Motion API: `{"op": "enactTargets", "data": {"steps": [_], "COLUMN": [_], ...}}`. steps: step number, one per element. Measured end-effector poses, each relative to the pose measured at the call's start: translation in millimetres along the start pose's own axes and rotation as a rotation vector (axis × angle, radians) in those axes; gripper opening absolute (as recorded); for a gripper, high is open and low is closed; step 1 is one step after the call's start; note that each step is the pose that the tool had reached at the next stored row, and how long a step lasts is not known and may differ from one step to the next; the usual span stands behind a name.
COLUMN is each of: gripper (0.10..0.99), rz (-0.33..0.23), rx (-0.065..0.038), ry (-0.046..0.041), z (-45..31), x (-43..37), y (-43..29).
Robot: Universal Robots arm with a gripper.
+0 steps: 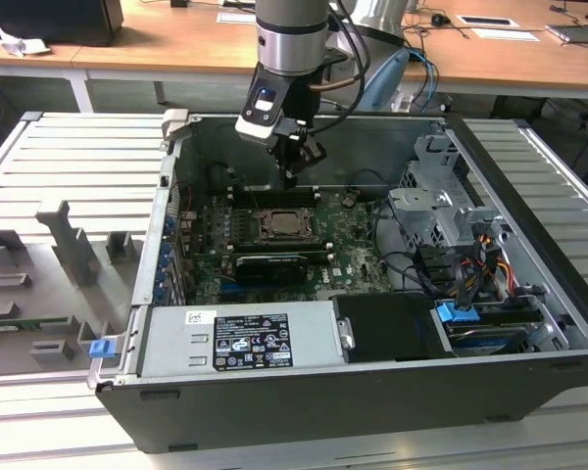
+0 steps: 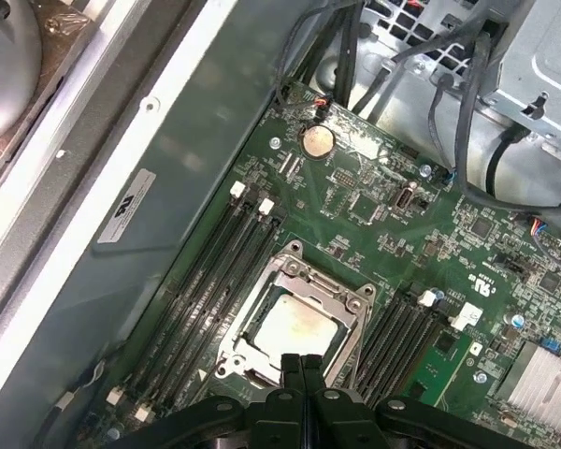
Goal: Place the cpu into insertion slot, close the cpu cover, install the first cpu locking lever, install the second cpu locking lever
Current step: 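Install the first cpu locking lever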
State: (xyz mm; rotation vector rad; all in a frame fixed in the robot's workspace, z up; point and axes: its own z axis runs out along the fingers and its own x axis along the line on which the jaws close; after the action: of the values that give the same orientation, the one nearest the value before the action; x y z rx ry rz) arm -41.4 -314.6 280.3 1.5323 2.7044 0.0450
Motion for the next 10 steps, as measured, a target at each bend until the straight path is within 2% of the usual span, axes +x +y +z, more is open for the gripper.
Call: {"op": "enactTargets", "data": {"steps": [10], "gripper": [0.106], "rz": [-0.061], "rx": [-0.001], "ry": [0.0025], "z": [0.0], "x": [0.0], "y": [0.0]}}
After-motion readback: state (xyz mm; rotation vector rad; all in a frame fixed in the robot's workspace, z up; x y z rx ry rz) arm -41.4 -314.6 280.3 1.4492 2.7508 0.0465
